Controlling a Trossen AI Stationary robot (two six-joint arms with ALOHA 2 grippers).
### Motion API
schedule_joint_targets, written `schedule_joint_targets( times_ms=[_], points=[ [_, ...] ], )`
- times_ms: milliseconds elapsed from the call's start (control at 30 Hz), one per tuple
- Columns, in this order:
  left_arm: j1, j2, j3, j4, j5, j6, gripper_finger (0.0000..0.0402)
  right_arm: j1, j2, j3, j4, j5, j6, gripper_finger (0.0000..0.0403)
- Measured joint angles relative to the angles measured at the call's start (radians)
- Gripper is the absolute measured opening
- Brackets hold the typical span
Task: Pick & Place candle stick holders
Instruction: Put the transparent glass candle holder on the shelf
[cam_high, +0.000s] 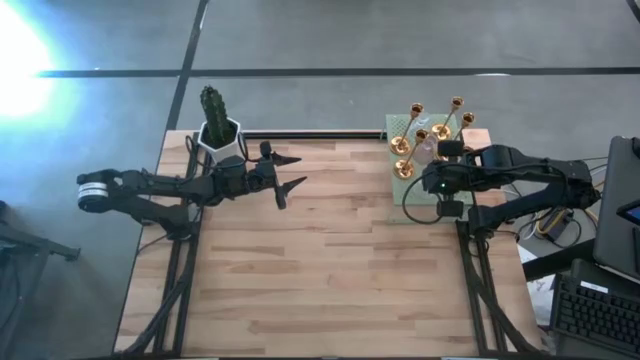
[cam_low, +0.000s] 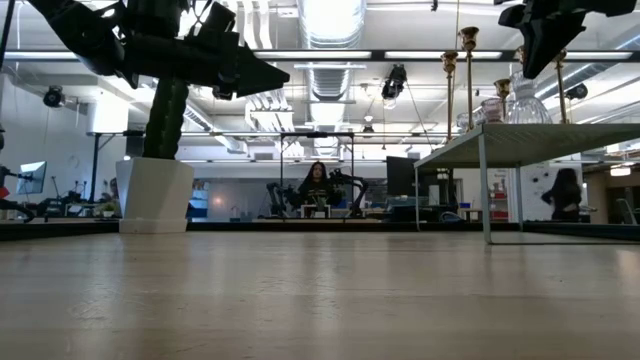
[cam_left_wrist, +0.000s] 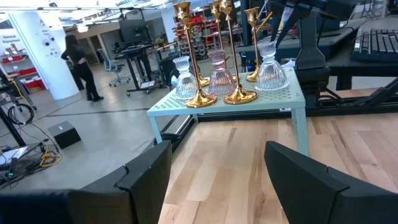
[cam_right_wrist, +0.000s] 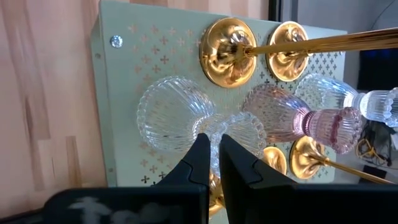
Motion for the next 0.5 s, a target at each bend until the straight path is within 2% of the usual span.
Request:
schedule_joint_targets(
  times_ms=[500],
  points=[
    [0.000, 0.000, 0.000, 0.000, 0.000, 0.000, 0.0262, -0.001, -0.001, -0.020, -0.006, 0.029, 0.023, 0.0008]
  ],
)
